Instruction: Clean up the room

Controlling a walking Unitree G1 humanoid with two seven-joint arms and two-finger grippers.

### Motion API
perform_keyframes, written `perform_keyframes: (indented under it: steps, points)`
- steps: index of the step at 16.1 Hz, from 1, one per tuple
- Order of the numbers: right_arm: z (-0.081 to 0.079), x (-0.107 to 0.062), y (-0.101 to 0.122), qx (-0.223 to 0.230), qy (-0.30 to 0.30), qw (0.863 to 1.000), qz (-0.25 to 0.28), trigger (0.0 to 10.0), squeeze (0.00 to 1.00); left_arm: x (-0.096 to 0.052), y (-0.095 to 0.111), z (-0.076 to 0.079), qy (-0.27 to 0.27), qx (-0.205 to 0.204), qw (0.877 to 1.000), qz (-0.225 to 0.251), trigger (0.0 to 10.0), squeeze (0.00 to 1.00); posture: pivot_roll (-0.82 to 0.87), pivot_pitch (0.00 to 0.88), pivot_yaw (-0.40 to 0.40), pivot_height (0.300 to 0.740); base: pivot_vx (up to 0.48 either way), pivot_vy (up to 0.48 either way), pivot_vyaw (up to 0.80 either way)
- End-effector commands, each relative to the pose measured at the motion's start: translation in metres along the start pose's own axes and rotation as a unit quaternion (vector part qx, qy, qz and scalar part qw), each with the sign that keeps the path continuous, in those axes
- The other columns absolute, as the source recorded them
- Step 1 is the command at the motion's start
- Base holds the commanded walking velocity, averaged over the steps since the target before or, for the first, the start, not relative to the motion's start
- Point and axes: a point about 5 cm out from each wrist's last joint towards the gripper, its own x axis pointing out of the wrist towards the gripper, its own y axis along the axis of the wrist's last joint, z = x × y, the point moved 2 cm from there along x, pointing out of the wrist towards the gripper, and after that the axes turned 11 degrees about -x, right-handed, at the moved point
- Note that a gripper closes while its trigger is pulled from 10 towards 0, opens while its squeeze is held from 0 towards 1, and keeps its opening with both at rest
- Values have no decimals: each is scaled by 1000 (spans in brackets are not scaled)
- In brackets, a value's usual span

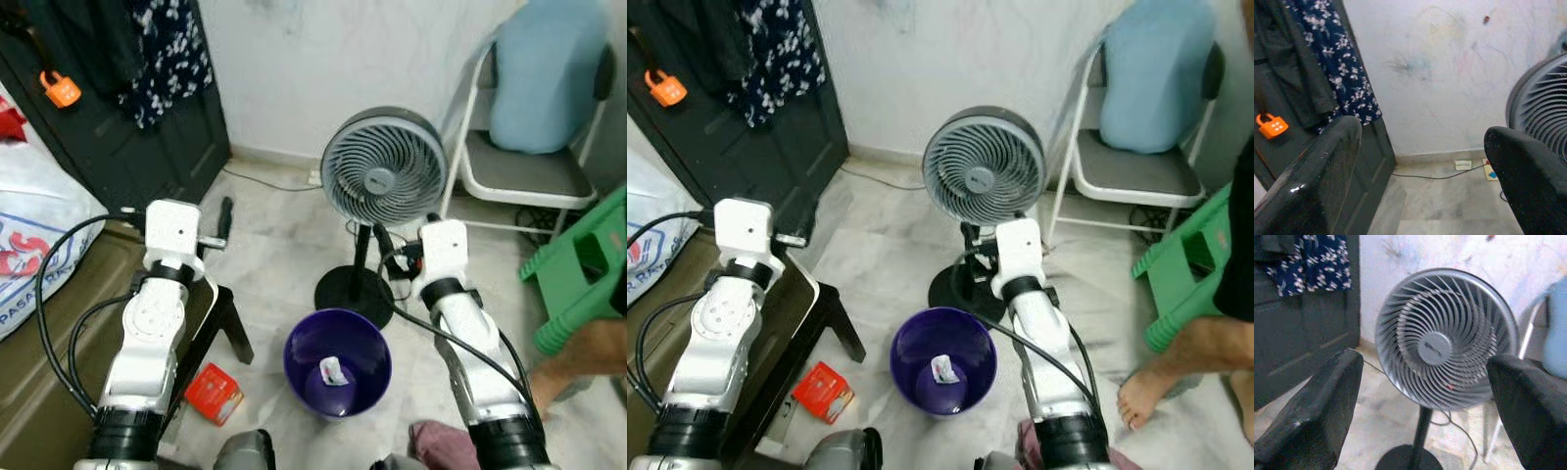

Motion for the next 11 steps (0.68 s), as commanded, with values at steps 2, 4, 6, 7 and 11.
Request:
perform_keyframes:
  steps: [2,4,6,7,11]
  points:
    - [10,1,7,-14,-21,1000,14,10000,0,5,0,-5,13,-15,1000,4,10000,0,-11,0,59,740,0,0,0]
    - [8,0,12,-28,-17,999,22,10000,0,10,1,-3,5,-17,1000,10,10000,0,-14,0,62,740,0,0,800]
    - [7,2,11,-29,-14,999,20,10000,0,13,1,1,0,-22,1000,12,10000,0,-19,0,62,740,0,0,800]
    - [7,3,11,-29,-13,999,21,10000,0,13,1,2,-1,-23,1000,13,10000,0,-20,0,61,740,0,0,800]
    - [4,11,17,-48,0,998,36,10000,0,16,-1,-3,16,-18,1000,18,10000,0,-22,0,56,740,0,0,800]
